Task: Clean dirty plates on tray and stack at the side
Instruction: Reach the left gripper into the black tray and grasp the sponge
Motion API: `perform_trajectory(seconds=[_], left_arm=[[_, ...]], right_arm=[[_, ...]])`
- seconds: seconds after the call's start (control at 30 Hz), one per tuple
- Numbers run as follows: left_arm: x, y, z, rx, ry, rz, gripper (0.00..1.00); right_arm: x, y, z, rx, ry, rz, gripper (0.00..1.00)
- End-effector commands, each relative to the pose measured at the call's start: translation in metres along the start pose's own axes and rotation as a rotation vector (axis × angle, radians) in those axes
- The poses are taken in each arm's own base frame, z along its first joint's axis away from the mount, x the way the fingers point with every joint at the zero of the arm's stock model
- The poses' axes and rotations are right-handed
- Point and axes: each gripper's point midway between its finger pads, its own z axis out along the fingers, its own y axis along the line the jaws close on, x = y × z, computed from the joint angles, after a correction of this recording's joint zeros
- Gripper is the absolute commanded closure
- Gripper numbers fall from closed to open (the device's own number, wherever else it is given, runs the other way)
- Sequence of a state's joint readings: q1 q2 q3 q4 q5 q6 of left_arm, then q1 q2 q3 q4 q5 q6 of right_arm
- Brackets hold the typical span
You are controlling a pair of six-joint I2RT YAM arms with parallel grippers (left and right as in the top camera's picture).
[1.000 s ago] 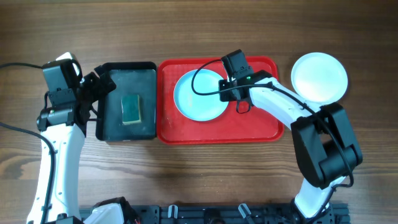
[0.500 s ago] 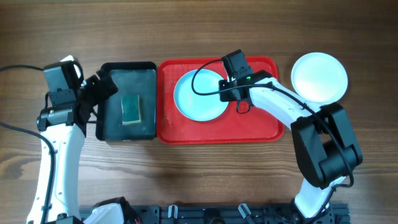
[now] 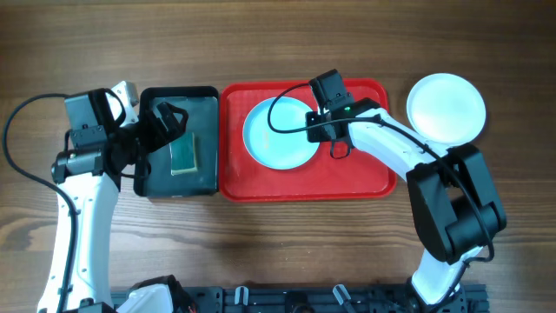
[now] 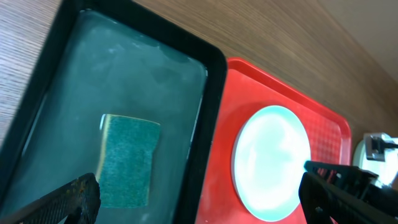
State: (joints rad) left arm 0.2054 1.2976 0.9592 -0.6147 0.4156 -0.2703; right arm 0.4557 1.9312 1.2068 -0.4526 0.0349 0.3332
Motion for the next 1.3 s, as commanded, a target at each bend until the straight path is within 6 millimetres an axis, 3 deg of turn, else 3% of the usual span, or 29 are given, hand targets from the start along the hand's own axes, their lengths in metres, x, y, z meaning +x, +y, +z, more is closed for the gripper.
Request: perform_trajectory(seconds=[0.0, 0.4, 0.5, 0.57, 0.7, 0.83, 0.97, 1.07, 1.27], left_arm=[[0.004, -0.018, 0.001, 0.054, 0.02, 0.062, 0.01], [0.009, -0.023, 0.005, 0.035, 0.027, 0.091, 0.01], [0.01, -0.017, 0.005, 0.002, 0.028, 0.086, 0.02], [0.012, -0.011, 0.005, -0.032, 0.033, 0.08, 0.08], [0.014, 0.0, 0.003, -0.097, 0.04, 0.072, 0.32], [0.008, 0.014, -0.017, -0.26, 0.045, 0.108, 0.36], [-0.002, -0.001, -0.032, -0.314, 0.047, 0.165, 0.52], [0.004, -0.007, -0.016, -0.316, 0.091, 0.214, 0.52], [0.025, 0.017, 0.028, -0.4, 0.242, 0.216, 0.44]], right_arm=[[-0.003, 0.0, -0.004, 0.016, -0.01, -0.023, 0.96], [-0.003, 0.0, -0.004, 0.016, -0.01, -0.023, 0.96], [-0.003, 0.0, -0.004, 0.016, -0.01, -0.023, 0.85], [-0.003, 0.0, -0.004, 0.016, -0.01, -0.023, 0.84], [-0.003, 0.0, -0.004, 0.016, -0.01, -0.023, 0.92], [-0.004, 0.0, -0.004, 0.016, -0.01, -0.023, 0.92], [-0.003, 0.0, -0.004, 0.016, -0.01, -0.023, 0.92], [-0.003, 0.0, -0.004, 0.016, -0.01, -0.023, 0.92], [-0.003, 0.0, -0.004, 0.016, -0.009, -0.023, 0.92]])
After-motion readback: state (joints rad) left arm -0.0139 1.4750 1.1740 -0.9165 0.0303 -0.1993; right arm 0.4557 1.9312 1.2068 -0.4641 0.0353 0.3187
